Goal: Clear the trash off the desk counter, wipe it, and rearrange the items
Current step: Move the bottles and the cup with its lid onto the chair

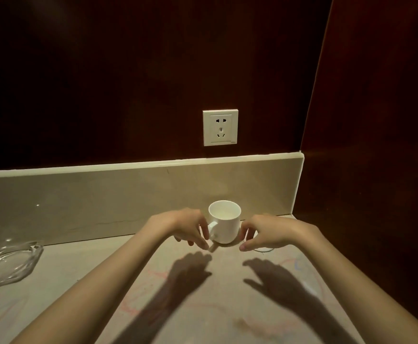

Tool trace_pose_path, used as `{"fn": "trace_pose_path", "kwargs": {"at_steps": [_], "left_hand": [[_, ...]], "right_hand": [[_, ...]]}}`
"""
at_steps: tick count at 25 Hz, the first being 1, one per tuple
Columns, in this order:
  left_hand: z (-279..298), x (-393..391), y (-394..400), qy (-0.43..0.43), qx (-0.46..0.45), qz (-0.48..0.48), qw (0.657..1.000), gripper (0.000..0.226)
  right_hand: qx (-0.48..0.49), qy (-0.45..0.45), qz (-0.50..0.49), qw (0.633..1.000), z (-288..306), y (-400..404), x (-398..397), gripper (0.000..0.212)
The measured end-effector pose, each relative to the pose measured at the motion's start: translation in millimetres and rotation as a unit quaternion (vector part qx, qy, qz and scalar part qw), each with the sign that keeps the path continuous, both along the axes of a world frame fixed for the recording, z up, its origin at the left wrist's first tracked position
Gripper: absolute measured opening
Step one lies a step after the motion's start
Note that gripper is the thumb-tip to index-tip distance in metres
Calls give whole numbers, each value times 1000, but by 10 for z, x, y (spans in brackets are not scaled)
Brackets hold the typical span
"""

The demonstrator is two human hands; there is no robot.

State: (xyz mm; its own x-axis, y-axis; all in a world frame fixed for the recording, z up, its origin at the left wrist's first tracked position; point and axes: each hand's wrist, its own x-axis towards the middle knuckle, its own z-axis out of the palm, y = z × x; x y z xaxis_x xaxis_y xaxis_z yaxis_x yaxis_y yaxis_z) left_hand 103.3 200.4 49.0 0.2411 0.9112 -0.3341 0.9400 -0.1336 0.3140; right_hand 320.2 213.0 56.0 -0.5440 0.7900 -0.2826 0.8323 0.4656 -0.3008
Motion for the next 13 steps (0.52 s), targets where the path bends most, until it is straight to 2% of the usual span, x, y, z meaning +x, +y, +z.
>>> {"fn": "trace_pose_path", "kwargs": {"at_steps": [2,4,6,8,10,13], "left_hand": [[-48,-21,51,8,63,52,997,35],[-174,-7,94,-31,99,104,989,41],[-282,46,111,-124,81,154,977,40],[-365,109,140,-189,66,179,963,30],[-431,144,196,-221,77,178,956,20],[-465,117,261,-255,73,180,947,16]], "right_hand": [[27,-26,-33,999,28,195,74,45],[48,-57,-74,994,-23,400,155,51],[55,-81,-96,991,-132,571,196,50],[53,-80,-109,989,-256,688,215,48],[64,-65,-117,989,-355,766,237,46],[88,-43,-118,988,-469,846,253,33]]}}
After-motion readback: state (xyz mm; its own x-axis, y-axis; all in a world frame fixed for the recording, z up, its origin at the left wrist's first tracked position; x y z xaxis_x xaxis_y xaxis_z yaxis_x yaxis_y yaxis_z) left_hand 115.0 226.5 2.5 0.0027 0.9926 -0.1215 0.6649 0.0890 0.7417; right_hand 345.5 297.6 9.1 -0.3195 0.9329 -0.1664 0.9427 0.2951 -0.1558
